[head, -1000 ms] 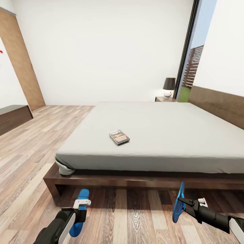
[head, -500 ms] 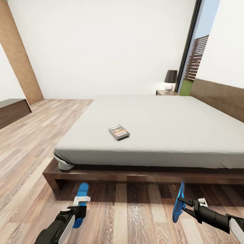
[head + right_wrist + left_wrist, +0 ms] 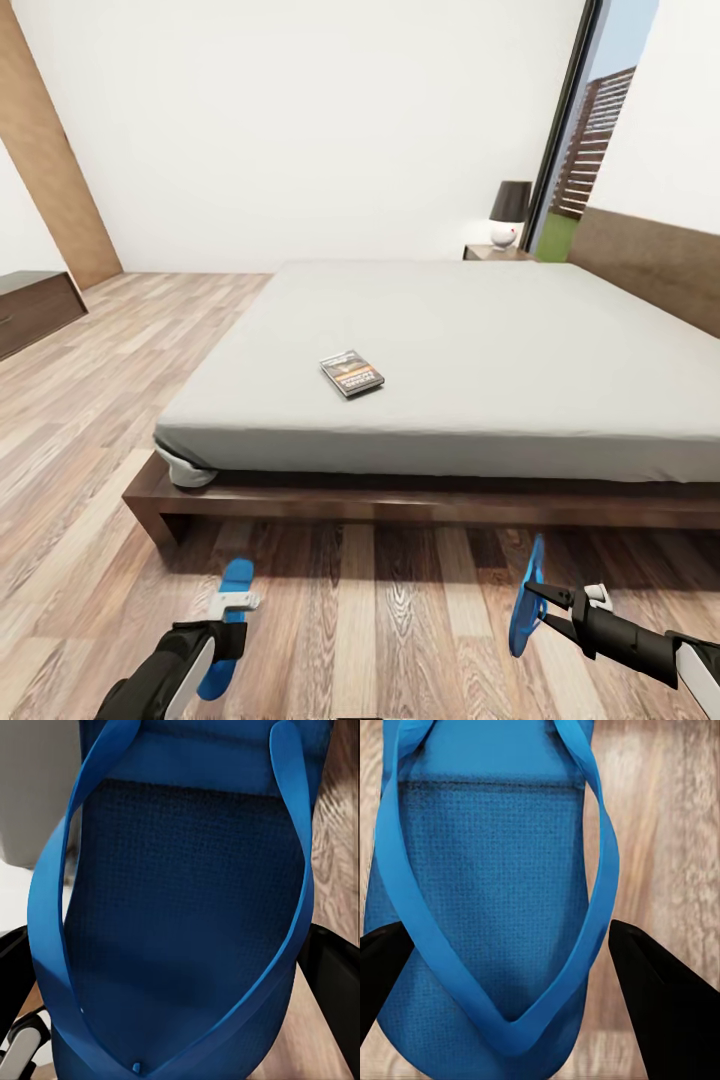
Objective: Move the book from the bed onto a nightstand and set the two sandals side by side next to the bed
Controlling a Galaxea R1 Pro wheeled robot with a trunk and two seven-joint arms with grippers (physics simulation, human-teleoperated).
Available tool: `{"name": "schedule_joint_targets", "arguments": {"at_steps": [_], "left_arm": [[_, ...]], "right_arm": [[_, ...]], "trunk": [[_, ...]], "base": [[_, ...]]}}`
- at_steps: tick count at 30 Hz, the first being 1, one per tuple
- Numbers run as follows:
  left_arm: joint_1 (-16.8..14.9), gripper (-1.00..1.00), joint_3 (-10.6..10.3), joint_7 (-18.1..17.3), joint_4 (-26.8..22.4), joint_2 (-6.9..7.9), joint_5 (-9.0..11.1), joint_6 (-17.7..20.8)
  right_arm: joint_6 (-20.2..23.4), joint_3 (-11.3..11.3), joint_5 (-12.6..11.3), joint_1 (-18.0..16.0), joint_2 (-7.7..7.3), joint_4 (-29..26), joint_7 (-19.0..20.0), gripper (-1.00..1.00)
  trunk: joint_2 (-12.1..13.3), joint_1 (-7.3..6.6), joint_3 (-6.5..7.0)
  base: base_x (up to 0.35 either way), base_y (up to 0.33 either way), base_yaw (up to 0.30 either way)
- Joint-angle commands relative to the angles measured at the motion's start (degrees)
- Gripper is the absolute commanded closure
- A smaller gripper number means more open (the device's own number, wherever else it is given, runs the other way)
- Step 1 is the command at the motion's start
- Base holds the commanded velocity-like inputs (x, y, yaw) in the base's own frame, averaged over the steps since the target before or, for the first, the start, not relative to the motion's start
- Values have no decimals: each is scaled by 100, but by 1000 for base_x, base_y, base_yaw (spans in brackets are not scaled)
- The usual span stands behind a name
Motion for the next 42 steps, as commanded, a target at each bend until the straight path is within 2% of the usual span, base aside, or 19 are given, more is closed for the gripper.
{"name": "schedule_joint_targets", "arguments": {"at_steps": [1, 42], "left_arm": [[-2, 100, -33, 41, -18, 8, 56, 38], [-3, 100, -33, 35, -41, 2, 56, 28]], "right_arm": [[31, -10, -11, -3, 0, 0, 13, 100], [31, -10, -11, -3, 0, 16, 8, 100]], "trunk": [[-4, 1, -28], [-59, 107, -936]], "base": [[0, 0, 0], [0, 0, 0]]}}
